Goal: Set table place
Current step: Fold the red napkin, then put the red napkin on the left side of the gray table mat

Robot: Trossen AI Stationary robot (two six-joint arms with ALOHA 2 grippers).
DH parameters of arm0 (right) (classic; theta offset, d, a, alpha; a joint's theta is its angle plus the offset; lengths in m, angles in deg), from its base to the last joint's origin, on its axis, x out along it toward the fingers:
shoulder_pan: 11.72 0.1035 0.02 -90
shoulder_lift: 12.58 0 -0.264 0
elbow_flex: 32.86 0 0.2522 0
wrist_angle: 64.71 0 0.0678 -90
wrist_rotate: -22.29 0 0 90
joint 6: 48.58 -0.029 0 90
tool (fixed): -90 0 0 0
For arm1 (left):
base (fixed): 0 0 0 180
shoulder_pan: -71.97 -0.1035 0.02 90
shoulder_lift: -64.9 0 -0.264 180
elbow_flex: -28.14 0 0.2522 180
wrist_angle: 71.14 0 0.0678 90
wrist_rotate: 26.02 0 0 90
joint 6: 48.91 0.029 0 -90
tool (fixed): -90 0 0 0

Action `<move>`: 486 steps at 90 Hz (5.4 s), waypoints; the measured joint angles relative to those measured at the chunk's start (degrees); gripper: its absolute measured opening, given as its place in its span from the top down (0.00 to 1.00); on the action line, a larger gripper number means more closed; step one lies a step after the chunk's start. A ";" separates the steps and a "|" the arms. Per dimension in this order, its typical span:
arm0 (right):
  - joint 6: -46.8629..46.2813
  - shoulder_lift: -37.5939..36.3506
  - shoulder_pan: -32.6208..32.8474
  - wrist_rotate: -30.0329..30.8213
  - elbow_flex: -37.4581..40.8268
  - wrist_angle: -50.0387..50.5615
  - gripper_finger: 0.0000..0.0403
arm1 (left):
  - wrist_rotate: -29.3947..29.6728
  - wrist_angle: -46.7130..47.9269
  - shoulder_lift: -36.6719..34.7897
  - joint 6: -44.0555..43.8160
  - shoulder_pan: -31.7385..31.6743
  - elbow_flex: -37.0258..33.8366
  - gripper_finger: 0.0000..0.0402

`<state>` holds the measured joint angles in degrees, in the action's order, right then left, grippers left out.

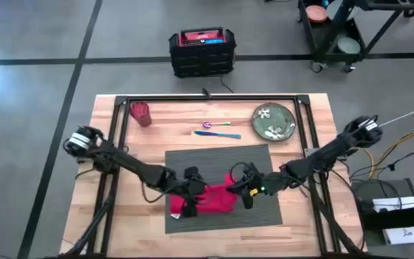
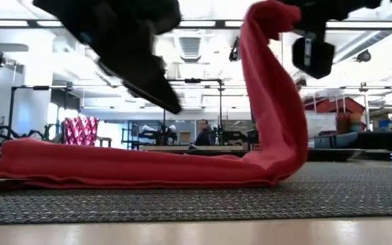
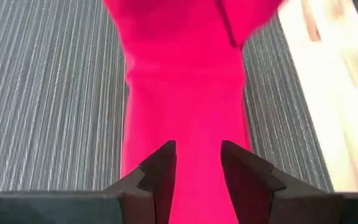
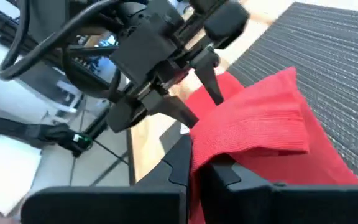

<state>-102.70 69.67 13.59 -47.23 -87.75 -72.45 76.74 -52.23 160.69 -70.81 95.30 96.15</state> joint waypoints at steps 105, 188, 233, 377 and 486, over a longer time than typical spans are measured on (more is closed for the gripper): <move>5.02 30.80 -10.18 -14.93 -33.15 11.53 1.00 | 2.98 12.72 -22.23 -24.01 11.59 -15.30 0.72; 3.18 39.45 -11.64 -20.57 -41.19 11.33 0.70 | 3.89 12.24 -22.25 -24.48 11.90 -16.15 0.72; 27.65 30.60 -10.64 -28.93 -42.46 33.09 0.52 | 10.64 -0.30 -21.67 -15.63 11.78 -14.79 0.72; 40.21 31.44 -10.73 -7.41 -28.71 30.97 0.82 | -4.30 -7.80 -6.81 -24.47 12.10 -18.09 0.72; 21.63 21.18 -0.07 5.30 -10.11 23.59 0.58 | -17.08 14.34 6.56 3.88 -10.62 3.80 0.52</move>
<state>-81.07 90.84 13.52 -41.94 -97.87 -48.87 59.66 -37.89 167.25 -66.94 84.68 99.94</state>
